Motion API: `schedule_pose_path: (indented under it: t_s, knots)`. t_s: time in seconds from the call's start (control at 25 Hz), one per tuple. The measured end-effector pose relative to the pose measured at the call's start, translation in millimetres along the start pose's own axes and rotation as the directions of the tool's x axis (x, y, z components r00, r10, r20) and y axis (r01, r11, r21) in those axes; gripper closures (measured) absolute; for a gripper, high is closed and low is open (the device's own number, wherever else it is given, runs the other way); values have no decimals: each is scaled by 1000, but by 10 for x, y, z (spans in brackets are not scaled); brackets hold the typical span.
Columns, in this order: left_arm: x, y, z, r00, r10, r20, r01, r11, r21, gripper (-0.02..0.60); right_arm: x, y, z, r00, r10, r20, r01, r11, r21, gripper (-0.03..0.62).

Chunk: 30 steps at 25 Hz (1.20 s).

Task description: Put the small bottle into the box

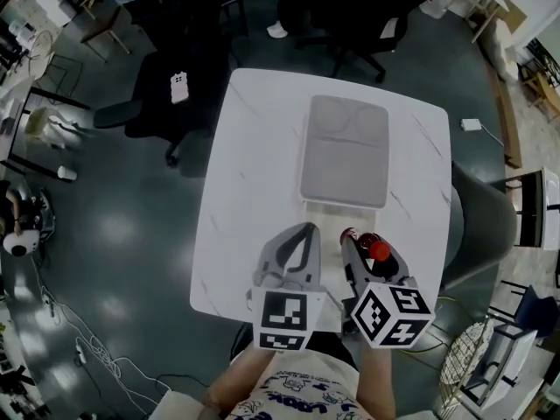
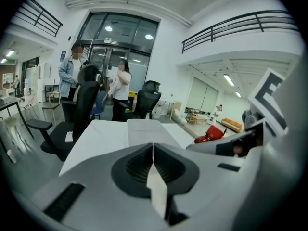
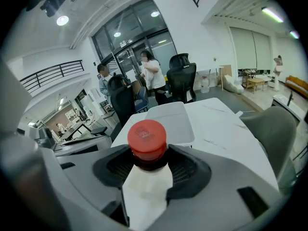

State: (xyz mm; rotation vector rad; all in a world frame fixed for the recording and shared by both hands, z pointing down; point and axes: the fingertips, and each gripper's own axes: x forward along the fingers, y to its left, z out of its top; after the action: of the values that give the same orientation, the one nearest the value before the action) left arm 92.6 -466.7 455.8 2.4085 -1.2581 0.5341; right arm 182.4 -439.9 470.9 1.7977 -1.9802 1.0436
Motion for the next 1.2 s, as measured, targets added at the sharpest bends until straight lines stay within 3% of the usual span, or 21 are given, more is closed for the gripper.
schedule_pose_path:
  t_s: [0.68,1.2]
  knots:
    - [347,104,-476,991,-51,-121,47,998,-40,561,498,-171,-459,989,-70,-133,68,998,-14,370]
    - [485,122,-622,985,-64,-163,54,997,-62,561,709,-233,-593,978,-84,-189,81,996,-21,370]
